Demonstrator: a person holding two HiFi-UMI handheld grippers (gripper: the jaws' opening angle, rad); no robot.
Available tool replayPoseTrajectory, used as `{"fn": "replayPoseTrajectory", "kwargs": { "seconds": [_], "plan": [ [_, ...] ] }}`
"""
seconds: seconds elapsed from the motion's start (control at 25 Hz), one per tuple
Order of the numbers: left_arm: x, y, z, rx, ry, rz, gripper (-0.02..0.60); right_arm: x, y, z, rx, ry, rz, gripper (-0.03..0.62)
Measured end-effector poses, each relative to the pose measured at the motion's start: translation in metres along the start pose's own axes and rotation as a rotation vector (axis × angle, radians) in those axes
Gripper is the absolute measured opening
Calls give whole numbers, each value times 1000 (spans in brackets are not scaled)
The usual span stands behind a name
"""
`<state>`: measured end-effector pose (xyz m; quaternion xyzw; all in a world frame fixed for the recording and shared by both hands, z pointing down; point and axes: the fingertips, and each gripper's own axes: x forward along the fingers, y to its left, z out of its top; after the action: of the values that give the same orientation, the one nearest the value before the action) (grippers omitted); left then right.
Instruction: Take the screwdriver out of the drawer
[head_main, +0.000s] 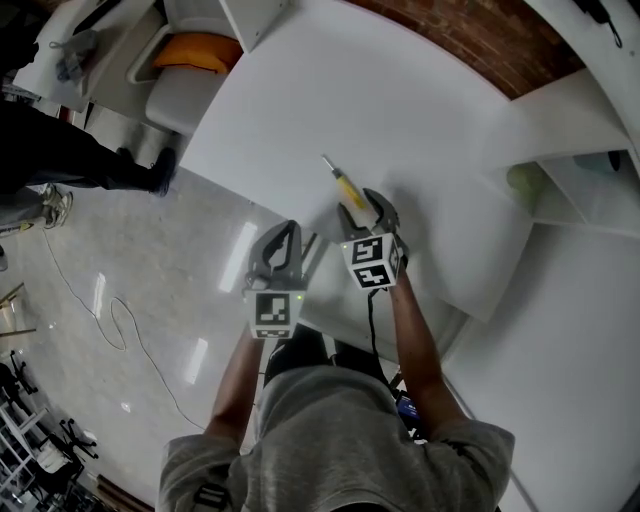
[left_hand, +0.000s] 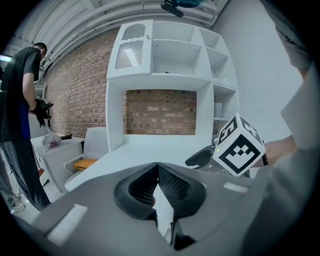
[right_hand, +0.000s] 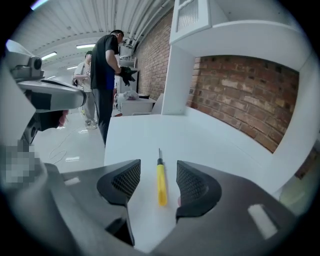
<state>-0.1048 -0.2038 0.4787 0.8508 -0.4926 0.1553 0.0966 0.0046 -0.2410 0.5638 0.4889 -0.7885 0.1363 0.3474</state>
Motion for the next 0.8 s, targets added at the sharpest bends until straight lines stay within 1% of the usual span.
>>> {"fn": "replayPoseTrajectory", "kwargs": {
  "seconds": [0.2, 0.44, 0.8],
  "plan": [
    [-24, -12, 19, 14, -38, 34, 12, -38, 6, 19, -15, -81, -5, 210],
    [-54, -28, 43, 26, -88, 72, 12, -84, 15, 32, 4, -169, 19, 181],
    [-100, -65, 65, 35, -153, 118, 12, -165, 13, 38, 12, -293, -25, 112]
  ]
}}
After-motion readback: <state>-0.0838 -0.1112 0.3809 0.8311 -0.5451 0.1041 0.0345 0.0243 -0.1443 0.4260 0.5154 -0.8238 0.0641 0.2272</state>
